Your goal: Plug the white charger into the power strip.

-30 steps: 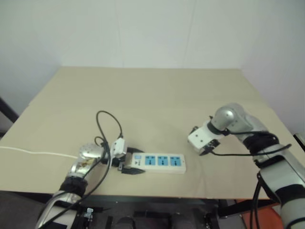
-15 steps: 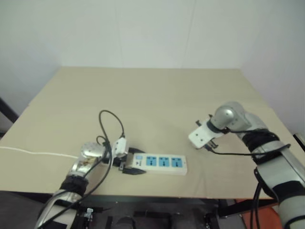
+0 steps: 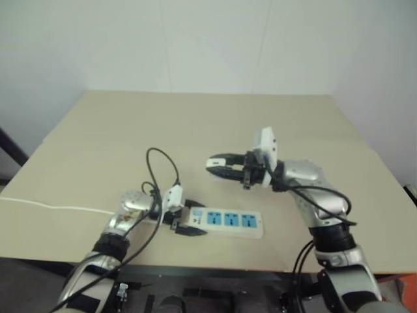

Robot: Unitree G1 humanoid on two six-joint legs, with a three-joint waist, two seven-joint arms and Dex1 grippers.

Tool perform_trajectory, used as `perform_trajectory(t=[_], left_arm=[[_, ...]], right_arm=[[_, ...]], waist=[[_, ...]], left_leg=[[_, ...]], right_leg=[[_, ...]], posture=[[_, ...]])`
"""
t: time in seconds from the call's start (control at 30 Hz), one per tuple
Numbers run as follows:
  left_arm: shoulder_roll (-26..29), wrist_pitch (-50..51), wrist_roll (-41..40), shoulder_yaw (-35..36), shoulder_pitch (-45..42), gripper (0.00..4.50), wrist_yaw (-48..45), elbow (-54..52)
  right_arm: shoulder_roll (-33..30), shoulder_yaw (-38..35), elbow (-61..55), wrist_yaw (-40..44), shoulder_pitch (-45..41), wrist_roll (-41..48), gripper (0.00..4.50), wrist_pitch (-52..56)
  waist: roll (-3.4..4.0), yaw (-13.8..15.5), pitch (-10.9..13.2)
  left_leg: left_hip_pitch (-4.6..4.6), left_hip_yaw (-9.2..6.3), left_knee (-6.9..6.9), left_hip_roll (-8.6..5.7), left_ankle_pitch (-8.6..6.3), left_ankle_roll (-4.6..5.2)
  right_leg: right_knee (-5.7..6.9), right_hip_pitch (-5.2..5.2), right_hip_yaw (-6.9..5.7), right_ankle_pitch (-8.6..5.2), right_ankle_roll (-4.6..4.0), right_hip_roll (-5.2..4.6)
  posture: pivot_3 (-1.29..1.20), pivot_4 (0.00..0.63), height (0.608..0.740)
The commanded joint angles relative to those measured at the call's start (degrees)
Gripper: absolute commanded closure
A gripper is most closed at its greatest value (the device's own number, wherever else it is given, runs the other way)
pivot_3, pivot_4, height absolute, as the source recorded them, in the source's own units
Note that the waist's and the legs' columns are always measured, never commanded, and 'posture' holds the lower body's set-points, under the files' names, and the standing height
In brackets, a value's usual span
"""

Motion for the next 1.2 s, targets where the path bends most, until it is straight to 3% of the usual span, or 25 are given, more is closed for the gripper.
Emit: perform_trajectory(t=[0.03,0.33,0.9,1.2], left_arm=[[-0.5,0.6,1.0,-0.1,0.1,1.21,2.4,-0.7],[0.1,-0.1,1.4,-0.6,0.6,1.21,2.4,-0.5],[0.5,1.1,1.0,-0.7,2.3,1.21,2.8,-3.0],[0.7,1.7,0.9,-0.7,2.7,1.21,2.7,-3.9]], right_arm=[[1.3,-0.7,-5.2,-3.9,2.6,2.3,3.38,1.8],[0.5,0.6,-5.6,-1.0,6.2,5.7,3.38,3.7],[4.3,5.6,5.1,0.7,12.3,-3.1,3.38,-15.6],[3.7,4.9,8.7,0.6,12.7,-3.8,3.38,-18.5]], waist=[[0.00,0.0,0.0],[0.00,-0.3,0.0],[0.00,-0.4,0.0],[0.00,-0.5,0.0]], left_leg=[[0.00,0.00,-0.01,0.00,0.00,0.00],[-0.01,0.01,-0.01,0.01,0.00,0.00],[-0.01,0.02,-0.03,0.02,0.00,0.00],[0.00,0.02,-0.04,0.03,0.00,0.00]], right_leg=[[-0.01,0.00,0.00,-0.01,0.01,0.00],[-0.04,-0.01,0.00,-0.02,0.03,0.02],[-0.06,0.00,0.00,-0.08,0.13,0.03],[-0.06,-0.01,0.00,-0.08,0.12,0.03]], posture=[[0.00,0.150,0.740],[0.00,0.150,0.740],[0.00,0.150,0.740],[0.00,0.150,0.740]])
